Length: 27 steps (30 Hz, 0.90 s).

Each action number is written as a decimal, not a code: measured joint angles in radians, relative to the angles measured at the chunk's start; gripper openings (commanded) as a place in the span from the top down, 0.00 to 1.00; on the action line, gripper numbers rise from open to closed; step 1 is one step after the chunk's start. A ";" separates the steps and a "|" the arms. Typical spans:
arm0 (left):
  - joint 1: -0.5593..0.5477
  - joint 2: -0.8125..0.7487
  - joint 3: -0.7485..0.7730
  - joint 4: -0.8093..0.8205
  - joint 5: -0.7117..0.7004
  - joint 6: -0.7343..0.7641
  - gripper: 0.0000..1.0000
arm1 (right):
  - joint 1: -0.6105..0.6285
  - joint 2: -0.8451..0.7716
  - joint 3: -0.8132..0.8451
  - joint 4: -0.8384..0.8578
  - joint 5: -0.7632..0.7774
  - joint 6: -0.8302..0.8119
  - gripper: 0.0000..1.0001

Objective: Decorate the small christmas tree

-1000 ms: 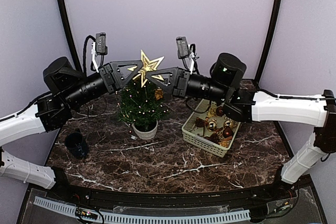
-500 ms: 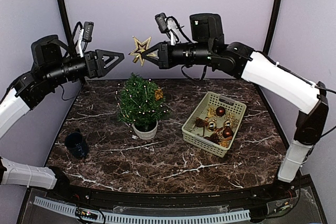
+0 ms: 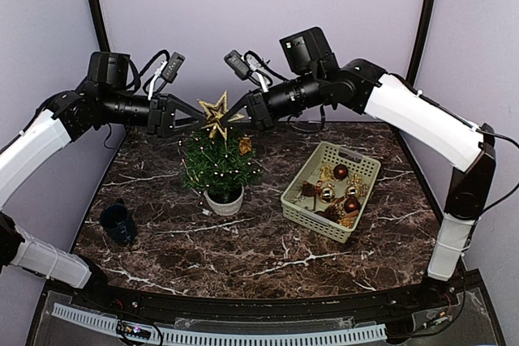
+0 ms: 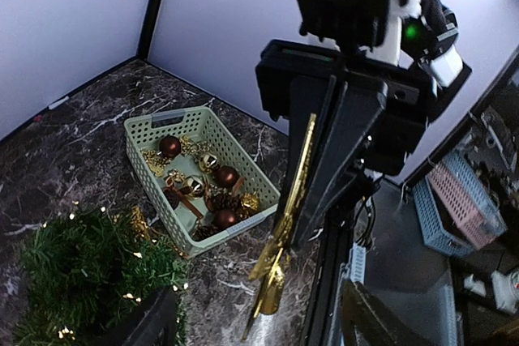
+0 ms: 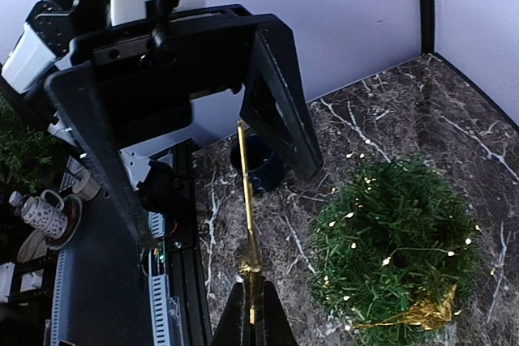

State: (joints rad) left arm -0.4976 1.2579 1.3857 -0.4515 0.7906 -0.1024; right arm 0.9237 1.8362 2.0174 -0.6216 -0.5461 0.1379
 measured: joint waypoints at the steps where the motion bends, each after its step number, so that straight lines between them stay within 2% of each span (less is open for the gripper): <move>1: 0.000 0.004 0.001 -0.010 0.025 0.013 0.50 | 0.000 0.000 -0.001 -0.005 -0.024 -0.003 1.00; 2: 0.000 0.007 0.002 -0.019 0.050 0.019 0.54 | 0.000 0.000 -0.002 -0.011 -0.046 -0.006 1.00; 3: 0.000 0.008 0.003 -0.023 0.073 0.030 0.55 | -0.001 0.000 -0.002 -0.016 -0.062 -0.007 1.00; 11: 0.000 0.011 0.021 -0.043 0.192 0.061 0.54 | -0.001 0.000 -0.004 -0.034 -0.156 -0.018 1.00; 15: -0.004 0.026 0.031 -0.056 0.216 0.068 0.71 | -0.001 0.000 -0.005 -0.038 -0.176 -0.022 1.00; 20: -0.014 0.044 0.039 -0.069 0.220 0.074 0.74 | 0.000 0.001 -0.008 -0.041 -0.187 -0.025 1.00; 23: -0.027 0.049 0.039 -0.071 0.221 0.075 0.82 | 0.005 0.005 -0.008 -0.049 -0.189 -0.026 1.00; 27: -0.040 0.058 0.039 -0.076 0.219 0.077 0.85 | 0.006 0.012 -0.008 -0.064 -0.193 -0.028 1.00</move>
State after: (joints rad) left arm -0.5381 1.3163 1.4246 -0.5270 1.0092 -0.0254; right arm 0.9302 1.8481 2.0098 -0.6861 -0.7387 0.1097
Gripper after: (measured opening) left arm 0.167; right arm 0.020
